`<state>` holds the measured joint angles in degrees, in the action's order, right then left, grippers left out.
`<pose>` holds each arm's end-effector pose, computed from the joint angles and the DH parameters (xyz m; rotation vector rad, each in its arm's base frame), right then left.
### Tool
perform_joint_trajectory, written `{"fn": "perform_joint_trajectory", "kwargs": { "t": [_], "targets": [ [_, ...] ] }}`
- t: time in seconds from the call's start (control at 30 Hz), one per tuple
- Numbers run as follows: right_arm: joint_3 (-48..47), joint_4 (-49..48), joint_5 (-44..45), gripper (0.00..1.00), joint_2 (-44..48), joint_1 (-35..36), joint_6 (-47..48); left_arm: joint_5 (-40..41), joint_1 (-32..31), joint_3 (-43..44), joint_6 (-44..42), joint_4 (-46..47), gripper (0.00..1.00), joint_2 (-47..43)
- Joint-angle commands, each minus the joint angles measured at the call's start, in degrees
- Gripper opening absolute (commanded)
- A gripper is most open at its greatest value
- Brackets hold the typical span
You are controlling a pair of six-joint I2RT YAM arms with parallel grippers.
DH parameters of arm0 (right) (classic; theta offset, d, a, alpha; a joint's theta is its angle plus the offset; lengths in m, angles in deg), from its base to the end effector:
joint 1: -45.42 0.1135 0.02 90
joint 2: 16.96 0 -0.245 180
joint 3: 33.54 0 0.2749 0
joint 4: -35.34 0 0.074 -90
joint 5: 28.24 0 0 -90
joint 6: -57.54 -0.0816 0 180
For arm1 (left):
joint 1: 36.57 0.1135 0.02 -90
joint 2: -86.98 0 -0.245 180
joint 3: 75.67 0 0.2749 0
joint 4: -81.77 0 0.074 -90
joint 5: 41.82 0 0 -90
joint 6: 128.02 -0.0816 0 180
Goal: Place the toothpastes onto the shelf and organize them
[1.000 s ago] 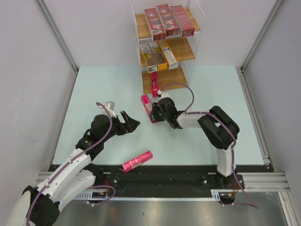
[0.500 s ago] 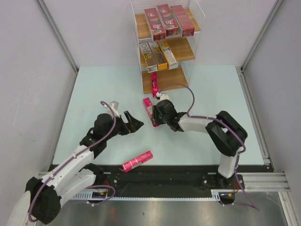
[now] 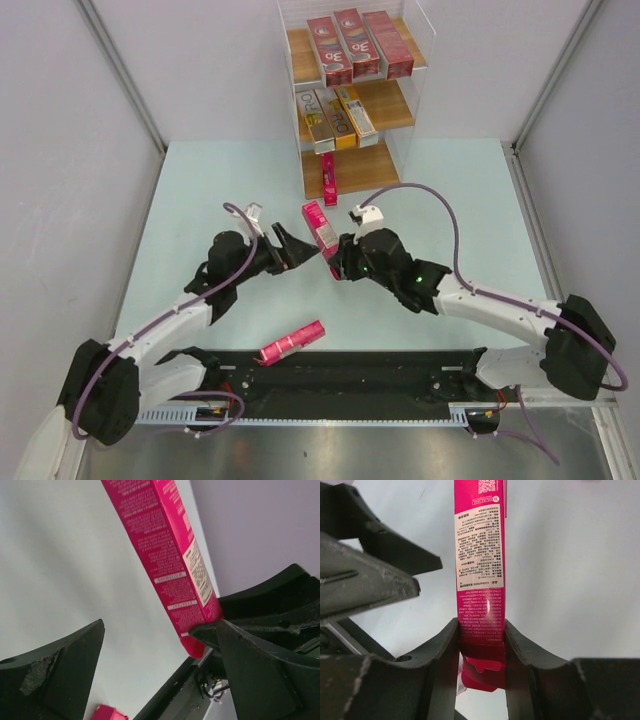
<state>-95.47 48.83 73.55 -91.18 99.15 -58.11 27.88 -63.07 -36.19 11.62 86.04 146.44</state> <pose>0.2267 0.2808 0.2238 -0.3724 2.0424 0.6657 0.2547 -0.1586 0.1898 -0.1356 2.0161 -1.2175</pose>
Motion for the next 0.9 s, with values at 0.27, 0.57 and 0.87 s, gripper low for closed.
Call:
{"fn": "perform_joint_trajectory", "kwargs": {
  "t": [0.27,0.57,0.87],
  "targets": [
    [1.1,2.9,1.0,0.25,8.6,4.2,0.2,-7.8,-0.1,3.5,6.9,19.8,0.98,7.0],
    [1.3,3.9,2.2,0.29,8.4,8.0,-0.4,-8.0,-0.2,2.9,7.9,22.3,0.77,7.8],
    [2.1,3.6,1.3,0.34,8.8,8.0,-1.0,-7.8,-0.2,2.4,9.1,23.9,0.38,7.5]
  ]
}}
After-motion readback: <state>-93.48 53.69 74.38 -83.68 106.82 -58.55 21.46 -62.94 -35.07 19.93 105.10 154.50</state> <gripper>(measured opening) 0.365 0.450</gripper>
